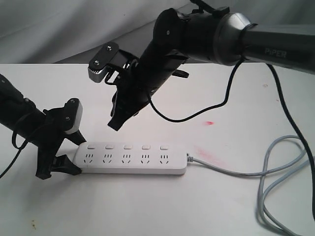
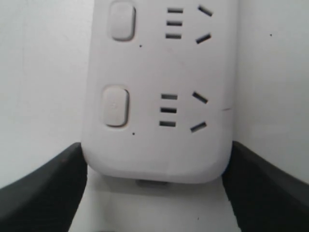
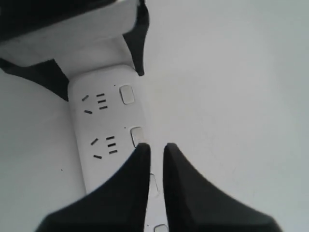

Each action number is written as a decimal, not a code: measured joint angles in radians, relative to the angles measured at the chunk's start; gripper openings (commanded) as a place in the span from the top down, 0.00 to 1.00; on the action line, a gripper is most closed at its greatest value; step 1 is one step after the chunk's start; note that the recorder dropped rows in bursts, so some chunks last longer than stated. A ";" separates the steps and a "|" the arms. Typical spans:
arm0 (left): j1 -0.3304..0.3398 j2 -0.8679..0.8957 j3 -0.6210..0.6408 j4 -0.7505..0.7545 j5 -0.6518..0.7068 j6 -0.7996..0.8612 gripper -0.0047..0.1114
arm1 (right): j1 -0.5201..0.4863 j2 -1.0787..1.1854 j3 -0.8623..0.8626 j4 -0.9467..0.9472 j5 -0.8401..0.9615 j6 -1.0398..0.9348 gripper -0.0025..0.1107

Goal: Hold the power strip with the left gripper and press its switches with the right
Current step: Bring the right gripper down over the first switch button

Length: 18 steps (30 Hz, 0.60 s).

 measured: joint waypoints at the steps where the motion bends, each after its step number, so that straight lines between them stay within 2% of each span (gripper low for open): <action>1: 0.000 0.000 0.000 0.000 0.000 0.000 0.62 | 0.005 0.000 0.000 0.000 -0.002 -0.005 0.77; 5: 0.000 0.000 0.000 0.000 0.000 0.000 0.62 | 0.022 0.000 0.000 0.012 -0.030 -0.015 0.71; 18: 0.000 0.000 0.000 0.000 0.000 0.000 0.62 | 0.025 0.070 -0.002 0.176 -0.087 -0.068 0.65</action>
